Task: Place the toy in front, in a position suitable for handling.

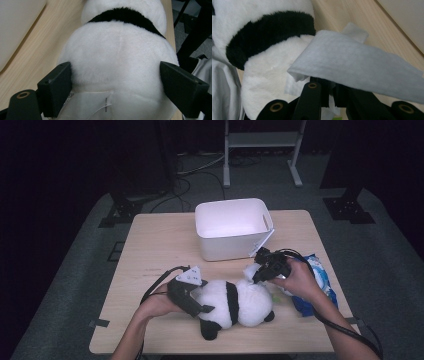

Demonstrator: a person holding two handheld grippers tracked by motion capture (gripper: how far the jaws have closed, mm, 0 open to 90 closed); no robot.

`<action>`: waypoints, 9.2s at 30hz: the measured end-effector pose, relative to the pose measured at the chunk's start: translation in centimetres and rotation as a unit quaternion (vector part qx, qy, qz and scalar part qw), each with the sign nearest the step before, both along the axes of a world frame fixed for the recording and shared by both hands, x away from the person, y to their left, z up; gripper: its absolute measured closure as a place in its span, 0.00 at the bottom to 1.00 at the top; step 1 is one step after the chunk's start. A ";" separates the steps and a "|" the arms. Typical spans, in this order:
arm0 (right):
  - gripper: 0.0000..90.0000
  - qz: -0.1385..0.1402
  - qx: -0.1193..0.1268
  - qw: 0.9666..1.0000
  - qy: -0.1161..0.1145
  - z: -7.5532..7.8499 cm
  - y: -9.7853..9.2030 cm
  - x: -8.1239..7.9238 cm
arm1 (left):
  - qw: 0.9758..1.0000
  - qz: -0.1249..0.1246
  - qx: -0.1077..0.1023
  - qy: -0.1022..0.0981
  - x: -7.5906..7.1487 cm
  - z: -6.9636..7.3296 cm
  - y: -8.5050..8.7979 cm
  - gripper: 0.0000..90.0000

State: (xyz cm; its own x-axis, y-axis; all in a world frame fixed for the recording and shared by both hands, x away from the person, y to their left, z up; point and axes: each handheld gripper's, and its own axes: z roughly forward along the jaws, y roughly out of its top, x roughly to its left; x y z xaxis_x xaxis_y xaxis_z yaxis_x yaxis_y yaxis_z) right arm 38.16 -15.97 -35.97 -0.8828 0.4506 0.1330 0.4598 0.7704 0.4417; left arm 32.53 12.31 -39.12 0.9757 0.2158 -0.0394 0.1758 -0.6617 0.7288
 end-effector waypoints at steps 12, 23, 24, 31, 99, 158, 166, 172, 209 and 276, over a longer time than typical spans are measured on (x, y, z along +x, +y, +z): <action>0.94 -0.044 0.010 0.999 0.024 -1.7 -4.2 -0.5 | 1.000 -0.002 -0.004 -0.001 0.0 0.0 0.0 0.15; 0.94 -0.034 0.002 0.999 0.011 -1.1 -5.1 -3.4 | 1.000 -0.003 -0.005 -0.002 0.1 0.0 -0.1 0.15; 0.94 -0.034 0.002 0.999 0.011 -1.1 -5.1 -3.4 | 1.000 -0.003 -0.005 -0.002 0.1 0.0 -0.1 0.15; 0.94 0.003 -0.001 1.000 -0.012 0.8 -2.6 -4.5 | 1.000 -0.004 -0.003 -0.003 0.1 0.0 -0.2 0.15; 0.94 0.153 -0.023 0.987 -0.034 2.6 9.7 -7.0 | 1.000 0.005 -0.011 0.017 -0.2 0.7 3.0 0.14; 0.93 0.066 0.040 0.997 -0.012 -0.3 -1.6 -9.5 | 1.000 -0.006 0.003 0.008 -1.0 1.2 -1.3 0.17; 0.93 0.014 0.041 0.999 -0.004 -0.4 -5.0 -8.2 | 1.000 -0.007 0.002 0.007 -1.2 1.0 -1.1 0.17; 0.93 -0.030 0.021 0.999 0.022 -2.5 -7.7 -7.0 | 1.000 -0.012 0.010 0.000 -1.4 1.1 -1.2 0.17; 0.93 0.104 0.028 0.994 -0.010 1.9 3.7 -6.5 | 1.000 -0.010 0.011 0.017 -1.7 1.2 -0.8 0.17; 0.93 0.011 0.057 0.998 -0.012 0.5 1.4 0.5 | 0.996 0.037 0.072 -0.023 3.9 3.9 -2.5 0.41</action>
